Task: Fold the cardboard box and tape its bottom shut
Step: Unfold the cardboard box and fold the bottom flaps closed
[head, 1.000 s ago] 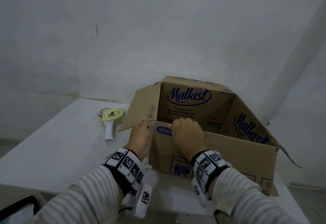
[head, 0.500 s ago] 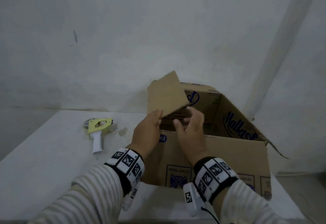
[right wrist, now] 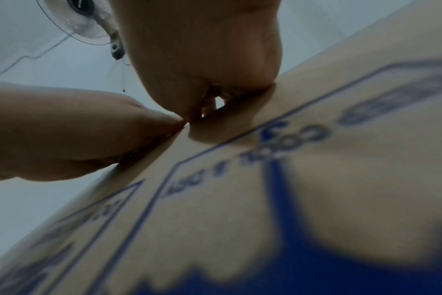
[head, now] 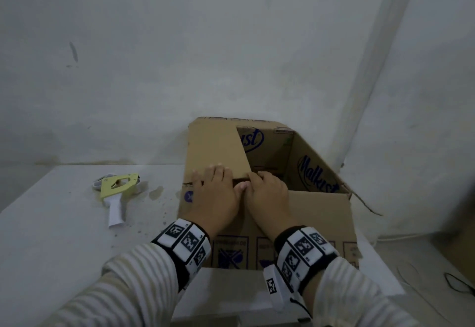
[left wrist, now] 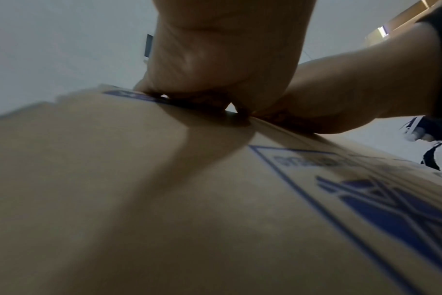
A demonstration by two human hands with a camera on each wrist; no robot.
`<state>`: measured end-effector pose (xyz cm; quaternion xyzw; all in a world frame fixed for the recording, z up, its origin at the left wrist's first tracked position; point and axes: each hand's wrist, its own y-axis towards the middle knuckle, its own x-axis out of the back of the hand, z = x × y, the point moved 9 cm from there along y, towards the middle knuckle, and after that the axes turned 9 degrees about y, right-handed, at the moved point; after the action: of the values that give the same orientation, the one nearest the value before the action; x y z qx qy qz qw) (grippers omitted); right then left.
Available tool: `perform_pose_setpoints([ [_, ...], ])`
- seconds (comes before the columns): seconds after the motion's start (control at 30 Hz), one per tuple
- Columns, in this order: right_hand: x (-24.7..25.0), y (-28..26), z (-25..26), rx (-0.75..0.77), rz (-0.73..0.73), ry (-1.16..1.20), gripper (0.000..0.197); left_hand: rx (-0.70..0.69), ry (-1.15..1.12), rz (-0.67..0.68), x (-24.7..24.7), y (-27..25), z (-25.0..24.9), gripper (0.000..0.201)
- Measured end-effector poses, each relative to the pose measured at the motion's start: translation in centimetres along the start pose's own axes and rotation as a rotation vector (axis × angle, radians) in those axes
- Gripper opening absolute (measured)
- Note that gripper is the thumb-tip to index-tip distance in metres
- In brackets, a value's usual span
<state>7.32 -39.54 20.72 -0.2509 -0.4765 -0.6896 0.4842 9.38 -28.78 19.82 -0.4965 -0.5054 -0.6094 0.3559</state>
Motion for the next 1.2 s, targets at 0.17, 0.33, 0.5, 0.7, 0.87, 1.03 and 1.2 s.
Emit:
perform_pose_setpoints([
  [0.17,4.1,-2.1,-5.7,-0.105,-0.155,0.062,0.042,-0.022,0.016,-0.004,0.0,0.7,-4.5,0.067],
  [0.33,8.3,-4.5,-11.5,-0.227,-0.326,0.152,0.028,0.007,0.001,0.002,0.0,1.2,-8.0,0.07],
  [0.5,8.5,-6.3,-17.4,-0.447,-0.309,0.458,0.043,0.068,0.034,-0.049,0.0,1.1,-8.3,0.069],
  [0.7,8.4,-5.8,-17.2,-0.381,-0.235,0.579,0.05,0.102,0.041,-0.068,0.0,0.6,-8.4,0.066],
  [0.87,8.5,-5.0,-16.1,-0.252,-0.203,0.419,0.042,0.096,0.027,-0.075,-0.1,0.6,-8.3,0.079],
  [1.03,8.2,-4.5,-13.0,0.029,-0.155,0.168,0.024,0.1,-0.109,-0.068,0.0,0.3,-7.9,0.076],
  [1.2,6.0,-4.4,-10.2,0.161,-0.019,-0.024,0.031,0.057,-0.243,-0.042,0.2,-0.8,-7.2,0.073],
])
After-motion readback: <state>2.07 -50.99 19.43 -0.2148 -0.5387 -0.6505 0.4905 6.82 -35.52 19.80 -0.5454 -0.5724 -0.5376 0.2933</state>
